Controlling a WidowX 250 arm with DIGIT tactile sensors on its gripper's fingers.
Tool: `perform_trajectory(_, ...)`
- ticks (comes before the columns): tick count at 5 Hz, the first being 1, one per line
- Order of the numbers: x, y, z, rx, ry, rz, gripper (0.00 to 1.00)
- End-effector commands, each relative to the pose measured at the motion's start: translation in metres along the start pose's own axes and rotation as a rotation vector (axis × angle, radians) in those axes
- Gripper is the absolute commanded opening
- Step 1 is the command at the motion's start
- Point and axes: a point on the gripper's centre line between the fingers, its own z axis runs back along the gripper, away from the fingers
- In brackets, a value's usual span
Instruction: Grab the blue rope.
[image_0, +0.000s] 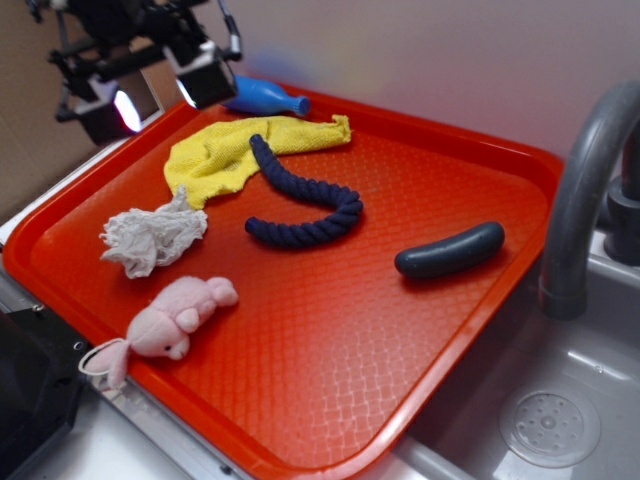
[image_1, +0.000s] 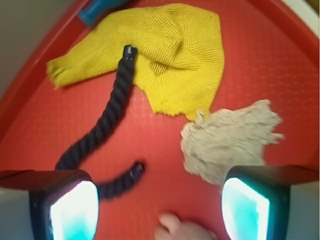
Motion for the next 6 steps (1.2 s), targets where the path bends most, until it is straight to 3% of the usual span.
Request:
perform_trajectory(1,0.040,-0.023,-0.020,-0.088,-0.151,0.191,1.00)
perform_trajectory(3,0.050,-0.042,-0.067,-0.011,-0.211,0.207,1.00)
perform_trajectory(6,0.042,-0.045,-0.107,0.087,-0.191,0.160,1.00)
